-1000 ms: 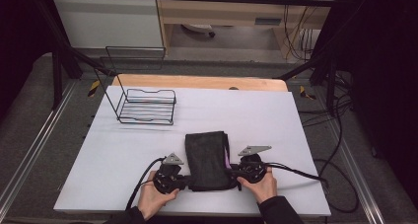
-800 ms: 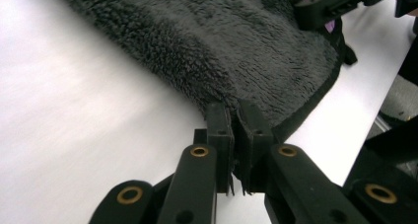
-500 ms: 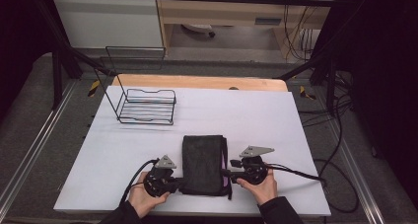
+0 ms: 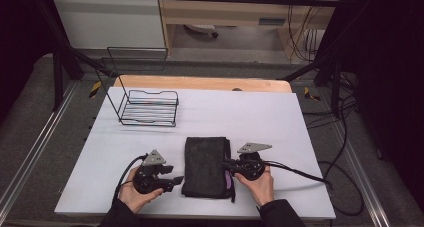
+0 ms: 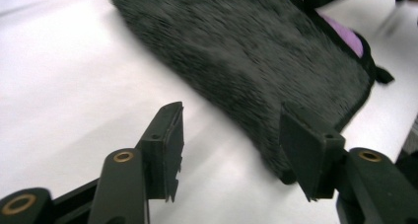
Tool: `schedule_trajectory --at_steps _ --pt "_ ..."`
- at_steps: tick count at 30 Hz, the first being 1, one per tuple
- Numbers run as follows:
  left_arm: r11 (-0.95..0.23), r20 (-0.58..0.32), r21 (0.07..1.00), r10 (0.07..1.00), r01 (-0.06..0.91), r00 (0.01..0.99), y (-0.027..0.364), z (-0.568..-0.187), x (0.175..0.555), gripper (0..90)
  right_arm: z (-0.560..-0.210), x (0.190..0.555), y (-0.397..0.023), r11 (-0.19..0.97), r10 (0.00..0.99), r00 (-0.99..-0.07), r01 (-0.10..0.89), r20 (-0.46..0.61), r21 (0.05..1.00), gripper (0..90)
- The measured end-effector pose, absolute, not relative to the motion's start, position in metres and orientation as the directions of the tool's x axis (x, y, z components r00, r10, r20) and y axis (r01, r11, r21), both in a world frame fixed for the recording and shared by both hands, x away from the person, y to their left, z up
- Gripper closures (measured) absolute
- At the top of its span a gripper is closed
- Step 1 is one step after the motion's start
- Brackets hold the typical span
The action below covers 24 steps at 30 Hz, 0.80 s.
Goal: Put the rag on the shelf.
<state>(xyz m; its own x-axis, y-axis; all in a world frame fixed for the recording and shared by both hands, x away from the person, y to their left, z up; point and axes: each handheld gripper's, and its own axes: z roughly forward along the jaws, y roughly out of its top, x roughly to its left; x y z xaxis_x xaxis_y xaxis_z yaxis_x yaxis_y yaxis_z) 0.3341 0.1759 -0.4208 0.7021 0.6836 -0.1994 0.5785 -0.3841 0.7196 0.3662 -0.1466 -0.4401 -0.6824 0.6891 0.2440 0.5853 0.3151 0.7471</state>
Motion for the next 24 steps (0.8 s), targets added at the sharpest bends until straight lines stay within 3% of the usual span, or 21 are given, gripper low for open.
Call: schedule_trajectory --at_steps 8,10,14,24 --pt "-0.368 -0.202 0.719 0.702 0.590 0.683 0.182 -0.423 0.341 40.7 -0.451 0.367 -0.141 0.322 0.691 -0.679 0.595 0.247 0.736 71.0" --pt "-0.365 -0.201 0.720 0.705 0.590 0.680 0.183 -0.423 0.342 40.1 -0.451 0.367 -0.141 0.321 0.693 -0.678 0.595 0.245 0.737 74.0" --pt "-0.353 -0.202 0.725 0.711 0.591 0.673 0.186 -0.422 0.343 39.8 -0.448 0.365 -0.142 0.319 0.691 -0.680 0.589 0.243 0.742 88.1" --pt "-0.343 -0.206 0.728 0.715 0.593 0.668 0.190 -0.422 0.344 39.7 -0.427 0.364 -0.150 0.321 0.699 -0.679 0.577 0.223 0.751 89.8"
